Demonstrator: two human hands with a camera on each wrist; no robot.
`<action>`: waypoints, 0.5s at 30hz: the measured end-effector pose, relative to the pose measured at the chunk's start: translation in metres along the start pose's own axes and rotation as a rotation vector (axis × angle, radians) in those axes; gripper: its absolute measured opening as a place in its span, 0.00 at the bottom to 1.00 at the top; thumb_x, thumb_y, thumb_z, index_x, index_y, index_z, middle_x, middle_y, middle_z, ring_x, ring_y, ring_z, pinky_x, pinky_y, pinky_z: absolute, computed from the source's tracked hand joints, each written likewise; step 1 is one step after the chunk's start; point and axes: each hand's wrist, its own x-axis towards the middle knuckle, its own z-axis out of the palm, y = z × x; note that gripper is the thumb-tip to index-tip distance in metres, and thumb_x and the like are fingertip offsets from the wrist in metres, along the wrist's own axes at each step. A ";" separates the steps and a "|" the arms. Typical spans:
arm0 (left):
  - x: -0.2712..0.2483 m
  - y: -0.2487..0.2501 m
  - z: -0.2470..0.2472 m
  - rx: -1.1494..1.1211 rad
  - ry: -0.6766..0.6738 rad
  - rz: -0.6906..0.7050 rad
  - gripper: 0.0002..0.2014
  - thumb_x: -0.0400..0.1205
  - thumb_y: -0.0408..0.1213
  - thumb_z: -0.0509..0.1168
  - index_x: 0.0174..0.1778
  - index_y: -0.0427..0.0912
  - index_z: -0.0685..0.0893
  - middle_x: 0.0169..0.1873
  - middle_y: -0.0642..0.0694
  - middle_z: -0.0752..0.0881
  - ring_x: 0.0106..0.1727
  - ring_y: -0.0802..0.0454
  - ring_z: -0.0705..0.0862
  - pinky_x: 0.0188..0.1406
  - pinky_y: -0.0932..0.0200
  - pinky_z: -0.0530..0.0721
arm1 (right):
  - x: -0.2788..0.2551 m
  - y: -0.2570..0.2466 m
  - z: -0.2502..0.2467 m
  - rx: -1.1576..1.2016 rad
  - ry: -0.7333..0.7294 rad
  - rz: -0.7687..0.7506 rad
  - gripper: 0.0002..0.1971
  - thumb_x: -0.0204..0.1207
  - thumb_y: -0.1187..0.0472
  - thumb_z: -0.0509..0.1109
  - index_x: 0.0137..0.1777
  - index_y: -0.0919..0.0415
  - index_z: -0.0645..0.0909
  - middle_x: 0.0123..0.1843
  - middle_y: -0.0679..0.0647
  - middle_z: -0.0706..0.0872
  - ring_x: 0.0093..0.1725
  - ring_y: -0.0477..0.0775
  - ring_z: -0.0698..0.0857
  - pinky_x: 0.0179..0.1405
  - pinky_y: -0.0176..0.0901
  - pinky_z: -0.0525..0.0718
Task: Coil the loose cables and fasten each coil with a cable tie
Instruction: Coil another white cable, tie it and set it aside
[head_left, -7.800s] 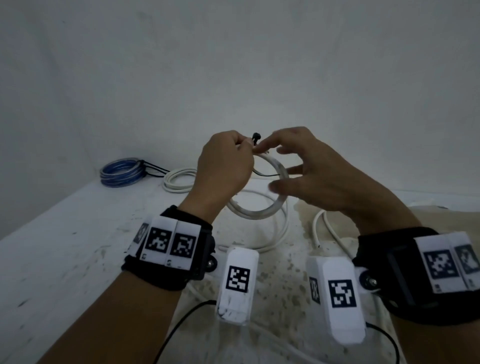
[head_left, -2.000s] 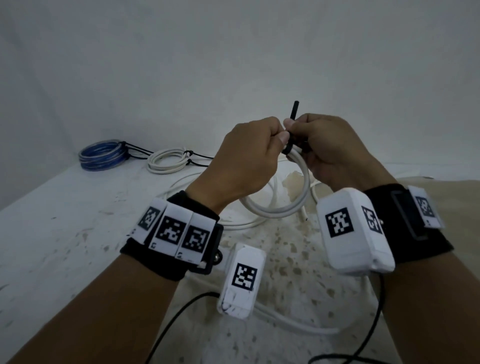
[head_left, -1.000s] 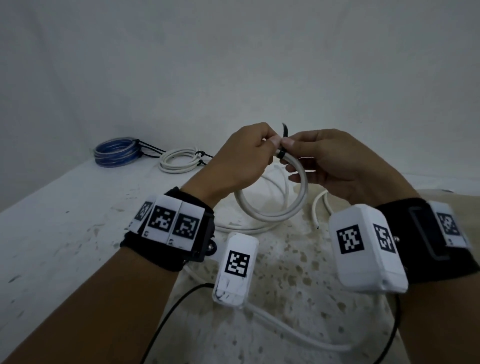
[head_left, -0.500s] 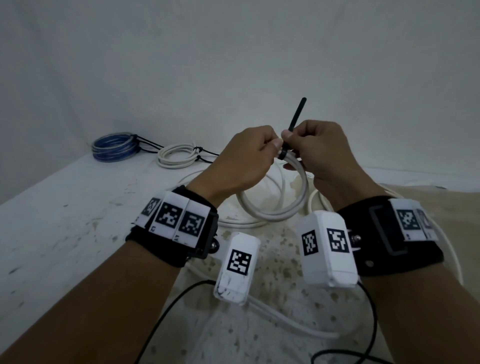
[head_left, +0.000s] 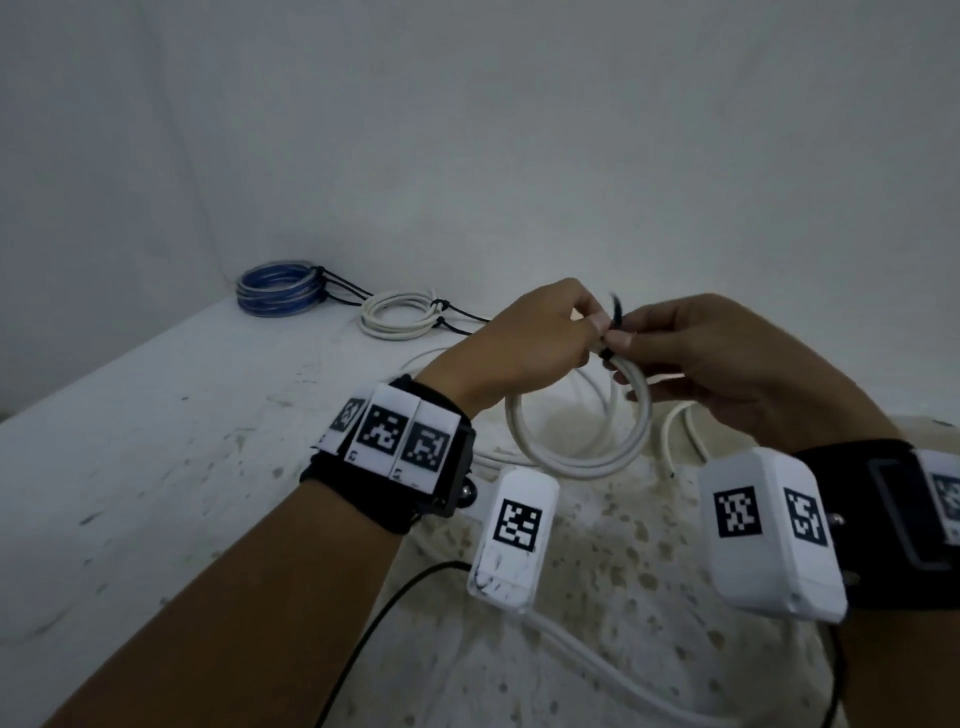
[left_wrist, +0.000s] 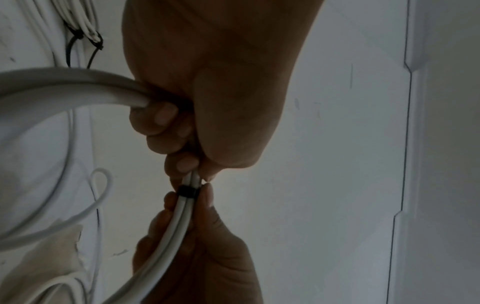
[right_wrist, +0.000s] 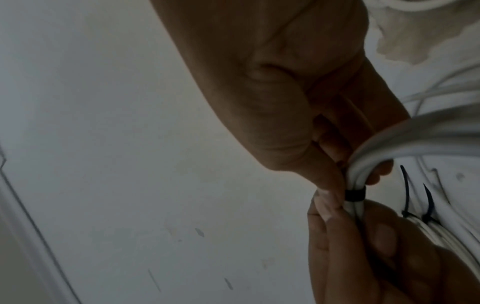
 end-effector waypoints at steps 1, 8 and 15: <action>0.000 -0.001 -0.003 -0.008 -0.015 -0.013 0.08 0.88 0.45 0.59 0.54 0.46 0.80 0.36 0.52 0.82 0.24 0.69 0.78 0.24 0.70 0.70 | 0.000 0.002 0.001 0.033 -0.019 0.028 0.17 0.63 0.55 0.78 0.48 0.66 0.88 0.41 0.58 0.91 0.39 0.50 0.89 0.38 0.40 0.88; -0.007 -0.017 -0.052 -0.217 -0.078 -0.096 0.14 0.87 0.49 0.63 0.53 0.40 0.82 0.35 0.45 0.86 0.27 0.54 0.74 0.24 0.62 0.75 | 0.025 -0.020 0.036 0.199 -0.054 0.091 0.11 0.68 0.61 0.77 0.45 0.68 0.87 0.36 0.58 0.88 0.37 0.48 0.88 0.36 0.39 0.88; -0.031 -0.084 -0.127 -0.503 0.384 -0.435 0.21 0.88 0.53 0.58 0.59 0.36 0.81 0.45 0.38 0.87 0.43 0.46 0.86 0.42 0.54 0.88 | 0.112 -0.035 0.088 0.485 0.201 0.170 0.10 0.81 0.66 0.71 0.37 0.68 0.82 0.26 0.57 0.84 0.25 0.51 0.84 0.34 0.45 0.89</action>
